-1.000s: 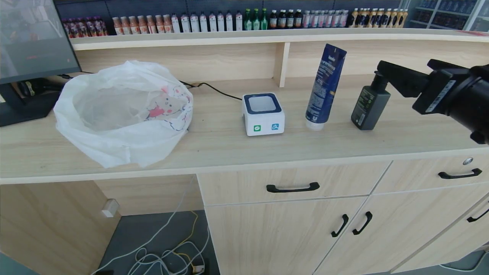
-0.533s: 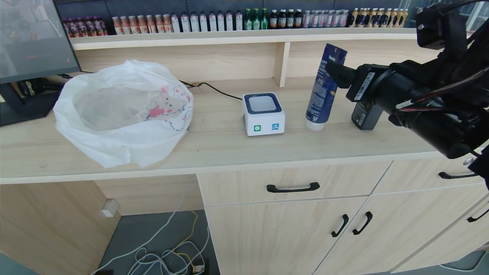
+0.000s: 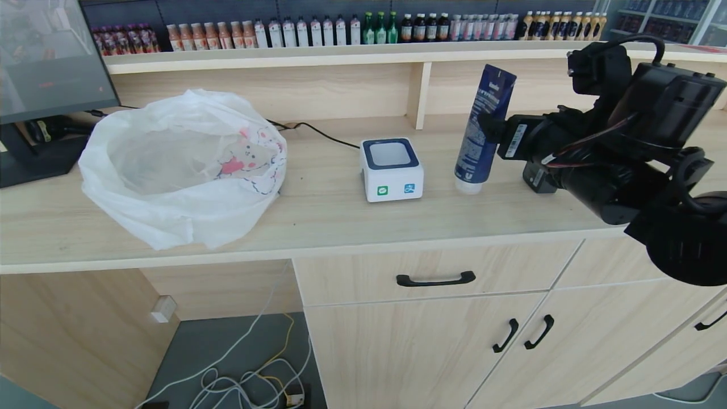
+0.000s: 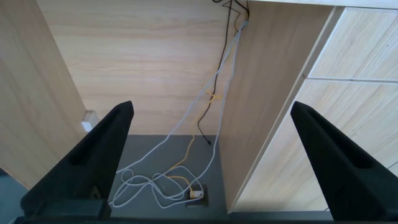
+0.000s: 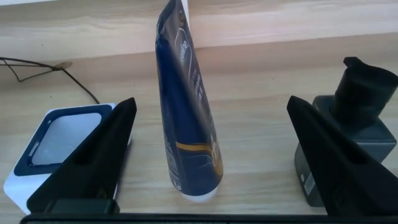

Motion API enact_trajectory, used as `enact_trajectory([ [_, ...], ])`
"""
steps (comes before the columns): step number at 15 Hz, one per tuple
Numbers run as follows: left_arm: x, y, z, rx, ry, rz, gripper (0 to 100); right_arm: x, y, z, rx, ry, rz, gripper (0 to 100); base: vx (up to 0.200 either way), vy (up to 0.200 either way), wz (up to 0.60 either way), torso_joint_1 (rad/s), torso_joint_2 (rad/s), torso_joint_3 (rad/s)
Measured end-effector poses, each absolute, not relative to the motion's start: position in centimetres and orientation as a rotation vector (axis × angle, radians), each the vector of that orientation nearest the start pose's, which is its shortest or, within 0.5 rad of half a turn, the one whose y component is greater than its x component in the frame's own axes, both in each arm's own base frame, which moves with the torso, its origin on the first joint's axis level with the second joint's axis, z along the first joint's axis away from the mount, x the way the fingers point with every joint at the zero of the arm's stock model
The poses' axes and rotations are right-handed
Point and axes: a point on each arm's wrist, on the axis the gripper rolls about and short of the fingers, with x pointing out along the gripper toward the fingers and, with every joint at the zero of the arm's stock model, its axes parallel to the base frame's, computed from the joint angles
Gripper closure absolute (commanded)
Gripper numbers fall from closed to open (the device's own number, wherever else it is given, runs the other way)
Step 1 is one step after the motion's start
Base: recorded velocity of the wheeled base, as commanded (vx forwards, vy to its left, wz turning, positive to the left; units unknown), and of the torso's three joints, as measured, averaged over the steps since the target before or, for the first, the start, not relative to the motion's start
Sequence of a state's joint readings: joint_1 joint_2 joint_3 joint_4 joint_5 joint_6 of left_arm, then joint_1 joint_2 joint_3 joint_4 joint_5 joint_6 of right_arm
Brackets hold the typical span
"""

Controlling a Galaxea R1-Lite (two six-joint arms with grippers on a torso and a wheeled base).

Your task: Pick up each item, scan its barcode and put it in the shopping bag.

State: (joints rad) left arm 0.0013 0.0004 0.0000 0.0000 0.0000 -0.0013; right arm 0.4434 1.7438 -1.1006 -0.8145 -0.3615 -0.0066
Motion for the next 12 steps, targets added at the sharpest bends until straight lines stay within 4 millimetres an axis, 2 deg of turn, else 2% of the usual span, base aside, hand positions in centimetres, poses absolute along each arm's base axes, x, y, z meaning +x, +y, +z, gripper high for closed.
enact_trajectory([
  [12, -2.3, 0.0, 7.5, -0.001, 0.000, 0.001, 0, 32.7, 14.7, 25.9, 0.061, -0.157, 0.089, 0, 0.000, 0.000, 0.00, 0.000, 0.00, 0.000],
])
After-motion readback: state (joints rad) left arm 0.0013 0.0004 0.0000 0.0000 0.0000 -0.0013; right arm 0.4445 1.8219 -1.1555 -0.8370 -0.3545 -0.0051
